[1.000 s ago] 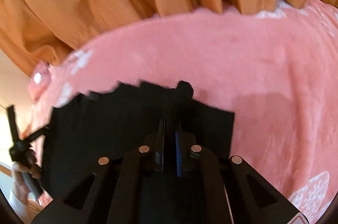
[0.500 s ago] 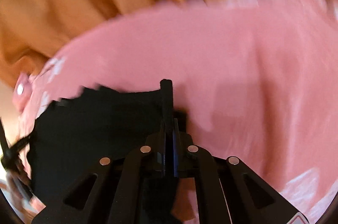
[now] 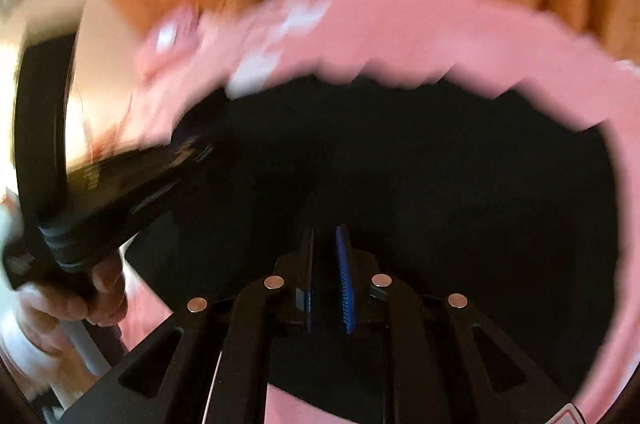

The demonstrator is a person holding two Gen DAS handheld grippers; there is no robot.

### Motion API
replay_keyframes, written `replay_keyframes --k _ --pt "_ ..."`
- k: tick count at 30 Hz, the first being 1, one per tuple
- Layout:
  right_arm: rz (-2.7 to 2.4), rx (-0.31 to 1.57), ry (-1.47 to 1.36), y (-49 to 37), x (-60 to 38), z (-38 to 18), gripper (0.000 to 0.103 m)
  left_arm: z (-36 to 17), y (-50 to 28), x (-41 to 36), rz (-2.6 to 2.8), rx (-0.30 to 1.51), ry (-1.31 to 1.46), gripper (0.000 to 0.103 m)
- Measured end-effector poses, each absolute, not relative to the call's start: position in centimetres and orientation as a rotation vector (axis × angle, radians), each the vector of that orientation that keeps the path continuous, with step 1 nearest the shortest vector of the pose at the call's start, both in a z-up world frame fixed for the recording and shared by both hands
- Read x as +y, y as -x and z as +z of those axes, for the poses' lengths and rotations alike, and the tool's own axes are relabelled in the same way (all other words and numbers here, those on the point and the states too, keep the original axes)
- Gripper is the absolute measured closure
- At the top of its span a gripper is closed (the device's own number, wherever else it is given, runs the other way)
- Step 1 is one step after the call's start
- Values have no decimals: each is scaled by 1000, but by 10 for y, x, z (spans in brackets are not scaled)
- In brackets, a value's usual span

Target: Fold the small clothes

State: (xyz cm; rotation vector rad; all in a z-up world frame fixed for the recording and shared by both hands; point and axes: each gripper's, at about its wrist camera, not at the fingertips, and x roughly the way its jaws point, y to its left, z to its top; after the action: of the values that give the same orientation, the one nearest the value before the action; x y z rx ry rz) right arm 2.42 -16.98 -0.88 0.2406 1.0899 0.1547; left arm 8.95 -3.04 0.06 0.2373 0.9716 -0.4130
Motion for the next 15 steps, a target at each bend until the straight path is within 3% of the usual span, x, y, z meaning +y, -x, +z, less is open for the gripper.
replay_keyframes --k 1,4,8,9,10,15 --pt "160 1065 -216 -19 -175 -9 103 -4 -91 -27 -394 978 -248 88" --pt "38 1065 -243 -1 -221 -6 103 -4 -97 3 -315 949 -277 87" --pt "-122 1076 -479 43 -309 -13 103 -9 -104 59 -277 971 -227 87" --pt "-159 1067 -510 55 -323 -11 103 -10 -104 65 -223 965 -264 80" --pt "-194 1062 -507 59 -327 -10 103 -10 -104 69 -192 958 -276 64" --pt "-253 1006 -500 63 -332 9 100 9 -112 78 -208 986 -127 66"
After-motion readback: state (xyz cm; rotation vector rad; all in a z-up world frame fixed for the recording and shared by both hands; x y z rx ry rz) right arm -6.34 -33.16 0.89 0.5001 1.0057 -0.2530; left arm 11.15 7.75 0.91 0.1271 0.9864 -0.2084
